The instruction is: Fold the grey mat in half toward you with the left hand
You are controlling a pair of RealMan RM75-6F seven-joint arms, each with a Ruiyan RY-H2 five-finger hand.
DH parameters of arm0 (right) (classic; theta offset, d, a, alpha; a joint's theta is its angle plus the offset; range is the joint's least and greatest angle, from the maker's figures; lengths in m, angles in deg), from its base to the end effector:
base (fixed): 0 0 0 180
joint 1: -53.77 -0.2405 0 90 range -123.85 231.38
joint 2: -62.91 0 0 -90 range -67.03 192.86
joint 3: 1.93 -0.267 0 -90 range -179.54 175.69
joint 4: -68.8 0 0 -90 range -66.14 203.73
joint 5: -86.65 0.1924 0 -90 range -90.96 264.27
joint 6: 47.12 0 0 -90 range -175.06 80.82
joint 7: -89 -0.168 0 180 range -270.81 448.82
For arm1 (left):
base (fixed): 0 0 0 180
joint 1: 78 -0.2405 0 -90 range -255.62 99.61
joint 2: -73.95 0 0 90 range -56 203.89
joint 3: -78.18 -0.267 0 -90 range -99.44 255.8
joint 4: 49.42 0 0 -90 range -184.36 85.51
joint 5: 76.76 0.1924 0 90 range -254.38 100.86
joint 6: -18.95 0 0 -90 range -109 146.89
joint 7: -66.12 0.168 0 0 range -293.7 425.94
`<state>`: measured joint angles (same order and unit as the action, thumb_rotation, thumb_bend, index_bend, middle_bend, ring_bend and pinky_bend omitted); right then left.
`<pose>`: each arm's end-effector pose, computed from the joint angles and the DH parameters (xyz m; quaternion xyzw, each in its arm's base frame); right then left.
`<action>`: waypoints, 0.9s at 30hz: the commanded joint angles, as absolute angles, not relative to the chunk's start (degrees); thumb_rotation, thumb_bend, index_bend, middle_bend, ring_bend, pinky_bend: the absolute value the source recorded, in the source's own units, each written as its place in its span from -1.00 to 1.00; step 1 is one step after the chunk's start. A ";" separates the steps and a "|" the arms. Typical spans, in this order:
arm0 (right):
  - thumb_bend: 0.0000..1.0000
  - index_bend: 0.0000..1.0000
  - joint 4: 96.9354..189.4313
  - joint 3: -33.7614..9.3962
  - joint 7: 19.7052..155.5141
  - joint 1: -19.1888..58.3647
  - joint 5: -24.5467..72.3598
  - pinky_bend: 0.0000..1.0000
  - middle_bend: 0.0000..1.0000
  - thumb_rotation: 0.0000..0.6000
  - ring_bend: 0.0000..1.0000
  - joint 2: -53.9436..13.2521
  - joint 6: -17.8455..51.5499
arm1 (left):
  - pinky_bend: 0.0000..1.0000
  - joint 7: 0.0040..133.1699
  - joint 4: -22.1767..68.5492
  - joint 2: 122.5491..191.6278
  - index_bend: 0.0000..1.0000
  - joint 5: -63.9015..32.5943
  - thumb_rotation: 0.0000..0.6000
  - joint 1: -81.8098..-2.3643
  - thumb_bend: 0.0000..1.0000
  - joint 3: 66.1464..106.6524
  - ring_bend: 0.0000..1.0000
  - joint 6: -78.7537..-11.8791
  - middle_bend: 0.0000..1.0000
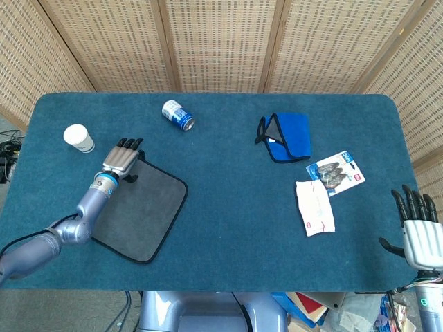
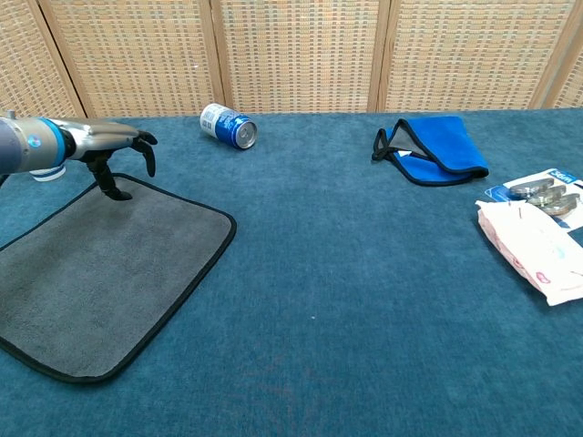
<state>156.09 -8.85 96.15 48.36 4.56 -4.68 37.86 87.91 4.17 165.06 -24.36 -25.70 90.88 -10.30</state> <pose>-0.3280 -0.2213 0.1844 0.5840 -0.3380 0.3556 0.6467 -0.2158 0.4703 0.0079 -0.7625 -0.3735 -0.1957 0.4907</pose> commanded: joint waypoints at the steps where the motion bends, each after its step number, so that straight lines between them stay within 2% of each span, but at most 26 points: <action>1: -1.00 -1.00 156.11 -8.81 96.33 48.35 4.73 -1.00 -1.00 1.00 -1.00 -4.69 37.71 | -1.00 88.16 1.51 167.14 -0.33 -25.39 1.00 -23.85 -0.34 90.81 -1.00 -9.19 -1.00; 27: -1.00 -1.00 156.30 -8.76 96.03 48.23 5.43 -1.00 -1.00 1.00 -1.00 -4.31 37.12 | -1.00 90.01 -5.42 172.89 -0.29 -29.62 1.00 -18.53 -0.32 88.05 -1.00 -6.27 -1.00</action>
<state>156.30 -8.76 96.03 48.23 5.43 -4.31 37.12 89.90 -5.34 172.81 -29.50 -18.60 88.16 -6.29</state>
